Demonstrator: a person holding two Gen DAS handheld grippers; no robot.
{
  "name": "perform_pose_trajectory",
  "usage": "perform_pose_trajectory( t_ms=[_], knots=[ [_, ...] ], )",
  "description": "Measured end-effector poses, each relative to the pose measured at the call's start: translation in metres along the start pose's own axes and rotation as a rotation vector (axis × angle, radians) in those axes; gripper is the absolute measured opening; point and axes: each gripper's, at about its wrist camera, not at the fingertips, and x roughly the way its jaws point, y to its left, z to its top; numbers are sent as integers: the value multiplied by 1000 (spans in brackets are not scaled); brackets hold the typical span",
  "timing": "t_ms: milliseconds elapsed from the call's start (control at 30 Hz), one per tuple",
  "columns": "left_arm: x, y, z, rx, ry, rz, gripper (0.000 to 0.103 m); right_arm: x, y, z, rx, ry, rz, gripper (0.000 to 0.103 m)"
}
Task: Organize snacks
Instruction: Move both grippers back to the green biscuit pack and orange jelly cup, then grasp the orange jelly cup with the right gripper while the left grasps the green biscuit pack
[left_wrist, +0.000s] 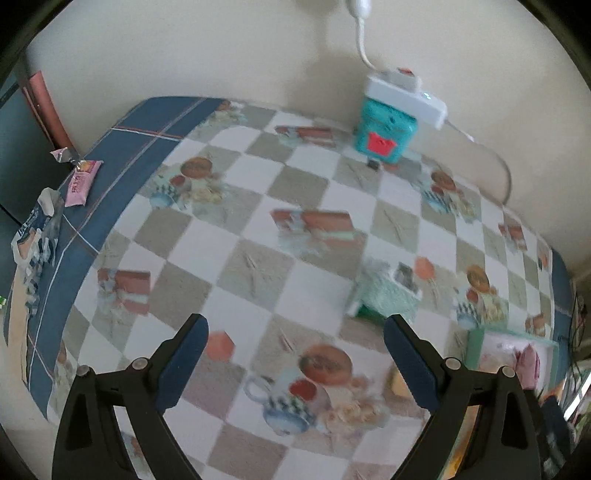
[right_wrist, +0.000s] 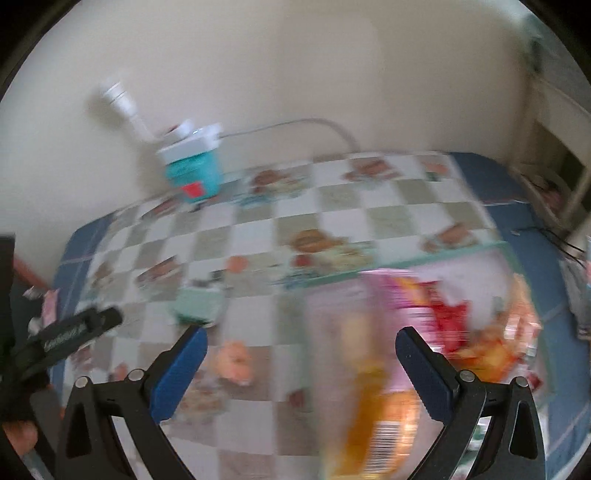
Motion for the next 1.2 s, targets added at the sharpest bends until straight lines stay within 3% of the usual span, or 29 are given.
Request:
perform_pose_trajectory(
  t_ms=[167,233,500,767,1033,1100,1167,1200],
  knots=[
    [19,5,11,29,34,-48,96,28,37,-7,-68,52,52,101],
    [29,1,13,61,66,-92,96,41,41,-12,-79,86,57,94],
    [57,-5,15,127,130,-128,96,86,57,-27,-148,191,84,78],
    [72,-34,23,241,138,-169,96,106,71,-37,-231,215,43,47],
    [89,-80,17,365,158,-205,96,104,48,-31,-165,186,76,46],
    [95,-89,15,381,166,-201,92,103,42,-29,-150,179,74,46],
    [101,-96,12,395,177,-196,66,102,37,-28,-138,174,77,45],
    [103,-98,11,397,184,-190,61,101,36,-27,-136,173,79,45]
  ],
)
